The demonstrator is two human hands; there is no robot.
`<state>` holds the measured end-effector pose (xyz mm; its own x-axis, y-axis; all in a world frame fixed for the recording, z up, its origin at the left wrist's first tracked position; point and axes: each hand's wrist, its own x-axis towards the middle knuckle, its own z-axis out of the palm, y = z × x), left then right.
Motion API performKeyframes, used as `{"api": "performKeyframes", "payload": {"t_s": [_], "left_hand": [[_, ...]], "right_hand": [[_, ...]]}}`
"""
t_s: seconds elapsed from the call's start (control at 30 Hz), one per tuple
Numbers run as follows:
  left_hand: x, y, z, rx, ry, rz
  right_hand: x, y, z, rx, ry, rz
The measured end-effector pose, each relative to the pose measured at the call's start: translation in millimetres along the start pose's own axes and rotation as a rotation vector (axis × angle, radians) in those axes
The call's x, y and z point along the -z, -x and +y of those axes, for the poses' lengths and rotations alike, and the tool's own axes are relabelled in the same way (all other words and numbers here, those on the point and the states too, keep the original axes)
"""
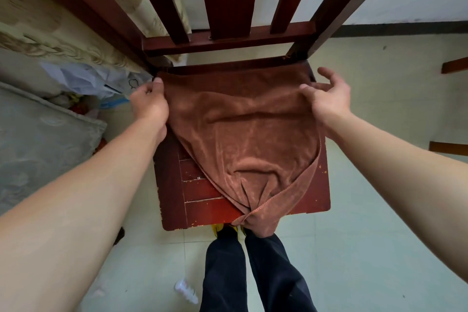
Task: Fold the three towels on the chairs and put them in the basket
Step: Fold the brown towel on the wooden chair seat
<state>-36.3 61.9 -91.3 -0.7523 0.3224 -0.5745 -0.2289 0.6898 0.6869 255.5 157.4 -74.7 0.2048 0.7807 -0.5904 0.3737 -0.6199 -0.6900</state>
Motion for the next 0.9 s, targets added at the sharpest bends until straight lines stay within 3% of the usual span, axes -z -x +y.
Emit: {"api": "performKeyframes", "payload": {"t_s": [0.07,0.17,0.37,0.53,0.8,0.9], "left_hand": [[-1.3,-0.9,-6.6,0.07,-0.04,0.014],[1.9,19.3,-21.1,0.039,-0.151,0.083],[6.1,26.9,-45.6,0.193,-0.125,0.005],[13.6,19.9,-45.0,0.175,-0.131,0.081],[8.3,130.2,-92.0,0.481,-0.324,-0.208],[-4.8,146.5,-103.0,0.497,-0.29,-0.193]], "right_hand": [[3.2,-0.8,8.8,0.001,0.072,0.044],[7.6,3.9,21.8,-0.002,0.175,0.08],[-3.6,-9.3,14.3,-0.074,0.276,0.005],[6.6,-6.8,6.0,-0.008,0.313,0.135],[37.1,84.2,100.7,-0.289,0.559,0.123],[42.6,100.7,118.8,-0.403,0.646,0.088]]}}
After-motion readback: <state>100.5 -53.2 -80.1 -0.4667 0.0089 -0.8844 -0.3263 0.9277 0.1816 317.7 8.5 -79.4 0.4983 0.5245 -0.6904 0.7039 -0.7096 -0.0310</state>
